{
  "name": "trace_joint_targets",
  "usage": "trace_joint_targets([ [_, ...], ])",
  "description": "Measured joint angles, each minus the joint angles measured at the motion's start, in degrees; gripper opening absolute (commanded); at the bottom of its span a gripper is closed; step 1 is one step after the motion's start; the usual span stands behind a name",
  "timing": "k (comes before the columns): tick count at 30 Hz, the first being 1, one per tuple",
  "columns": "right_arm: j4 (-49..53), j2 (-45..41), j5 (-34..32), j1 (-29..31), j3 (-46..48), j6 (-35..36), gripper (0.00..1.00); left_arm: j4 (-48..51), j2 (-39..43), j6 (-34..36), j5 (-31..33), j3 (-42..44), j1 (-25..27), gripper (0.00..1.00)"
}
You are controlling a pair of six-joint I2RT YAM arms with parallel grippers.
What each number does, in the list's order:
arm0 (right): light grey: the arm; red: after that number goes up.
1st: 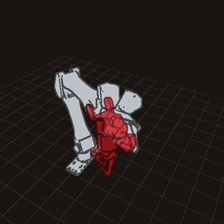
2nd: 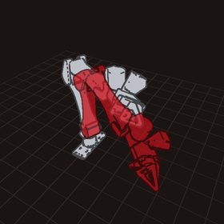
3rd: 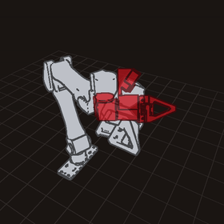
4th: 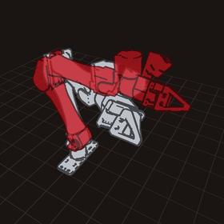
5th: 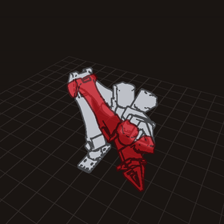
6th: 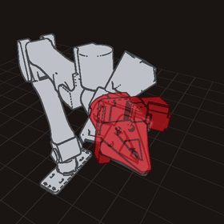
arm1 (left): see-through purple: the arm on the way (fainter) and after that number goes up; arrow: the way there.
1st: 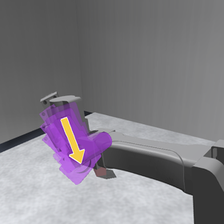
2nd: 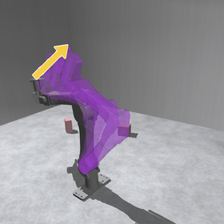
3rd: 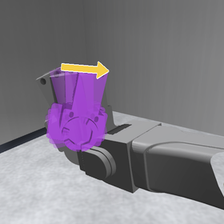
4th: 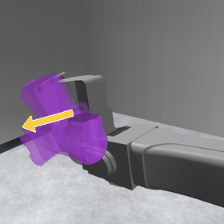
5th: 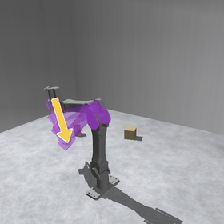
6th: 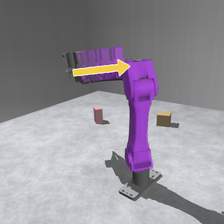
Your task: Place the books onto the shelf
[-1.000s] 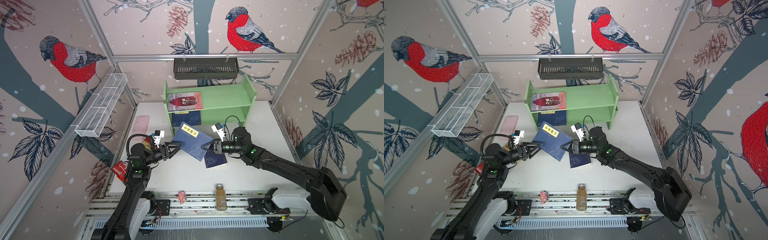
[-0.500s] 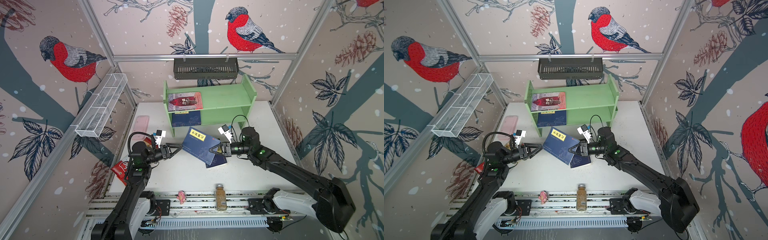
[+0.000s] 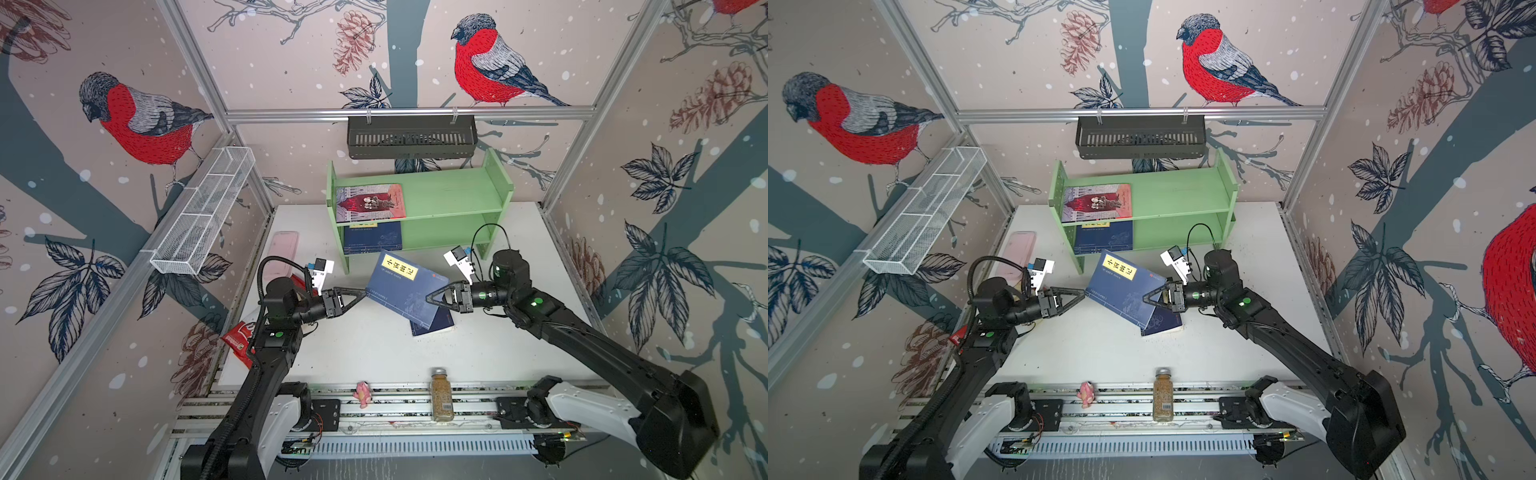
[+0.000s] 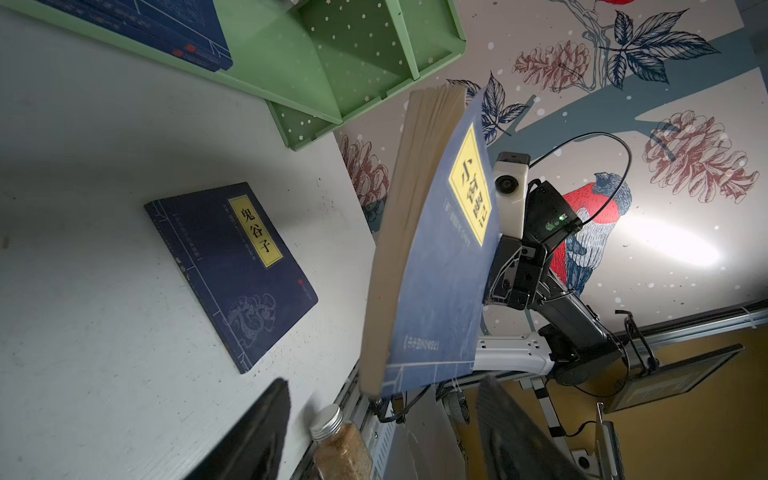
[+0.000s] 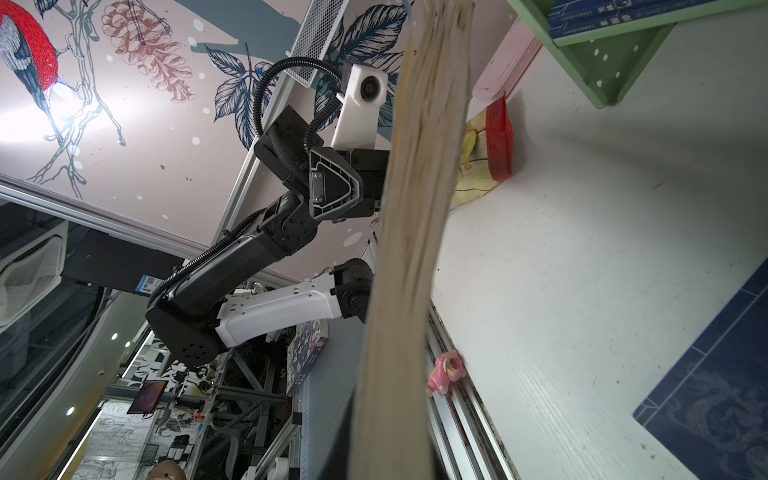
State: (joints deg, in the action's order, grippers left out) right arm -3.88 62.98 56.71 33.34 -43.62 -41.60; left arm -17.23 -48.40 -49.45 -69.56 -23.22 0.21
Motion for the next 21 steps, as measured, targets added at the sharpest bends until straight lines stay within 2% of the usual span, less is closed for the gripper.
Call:
trace_joint_targets([
  [13, 0.8, 1.7, 2.9, 0.7, -0.3, 0.7, 0.02, -12.4, -4.7, -9.7, -3.9, 1.9, 0.3, 0.73],
  [18, 1.1, 3.9, 4.1, 1.9, -1.7, 1.7, 0.02, -18.7, -6.4, -14.8, -4.6, 2.4, 1.5, 0.7],
  [21, 1.3, 5.1, 4.7, 2.0, -2.1, 2.5, 0.03, -23.0, -6.6, -17.5, -5.7, 2.4, 2.5, 0.62],
])
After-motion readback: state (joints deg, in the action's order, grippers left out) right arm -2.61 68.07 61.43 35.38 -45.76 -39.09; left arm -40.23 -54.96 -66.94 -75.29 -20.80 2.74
